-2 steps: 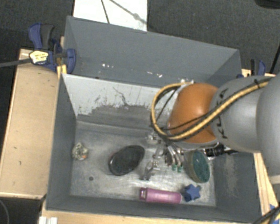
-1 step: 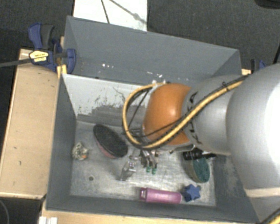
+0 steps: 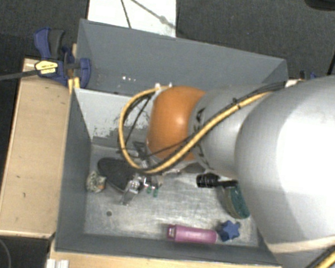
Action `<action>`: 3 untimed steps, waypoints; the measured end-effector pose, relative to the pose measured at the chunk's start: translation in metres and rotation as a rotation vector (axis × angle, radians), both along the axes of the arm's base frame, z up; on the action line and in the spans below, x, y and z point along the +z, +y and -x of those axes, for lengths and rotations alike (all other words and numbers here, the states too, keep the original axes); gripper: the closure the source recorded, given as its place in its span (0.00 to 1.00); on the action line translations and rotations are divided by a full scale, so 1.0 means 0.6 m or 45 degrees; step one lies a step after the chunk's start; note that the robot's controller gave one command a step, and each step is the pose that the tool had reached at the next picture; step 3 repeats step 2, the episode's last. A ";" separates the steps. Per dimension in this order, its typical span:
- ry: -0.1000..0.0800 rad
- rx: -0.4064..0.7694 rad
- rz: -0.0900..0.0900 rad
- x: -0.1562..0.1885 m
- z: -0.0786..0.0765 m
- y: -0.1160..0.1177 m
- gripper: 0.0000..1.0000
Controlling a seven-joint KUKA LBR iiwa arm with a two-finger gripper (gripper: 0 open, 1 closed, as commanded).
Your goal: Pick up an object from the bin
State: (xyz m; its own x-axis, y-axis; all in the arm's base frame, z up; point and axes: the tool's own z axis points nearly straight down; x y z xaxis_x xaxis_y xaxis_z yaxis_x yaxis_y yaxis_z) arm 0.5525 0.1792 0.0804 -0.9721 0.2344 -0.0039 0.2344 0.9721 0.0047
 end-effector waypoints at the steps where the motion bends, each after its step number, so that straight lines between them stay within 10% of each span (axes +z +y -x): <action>1: 0.001 0.000 0.003 0.000 0.000 -0.004 1.00; 2: -0.006 0.024 0.002 0.247 -0.027 -0.030 1.00; 3: -0.006 0.024 0.002 0.247 -0.027 -0.030 1.00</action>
Offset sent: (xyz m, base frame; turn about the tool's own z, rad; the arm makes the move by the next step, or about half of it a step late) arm 0.0000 0.0000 0.0000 0.0000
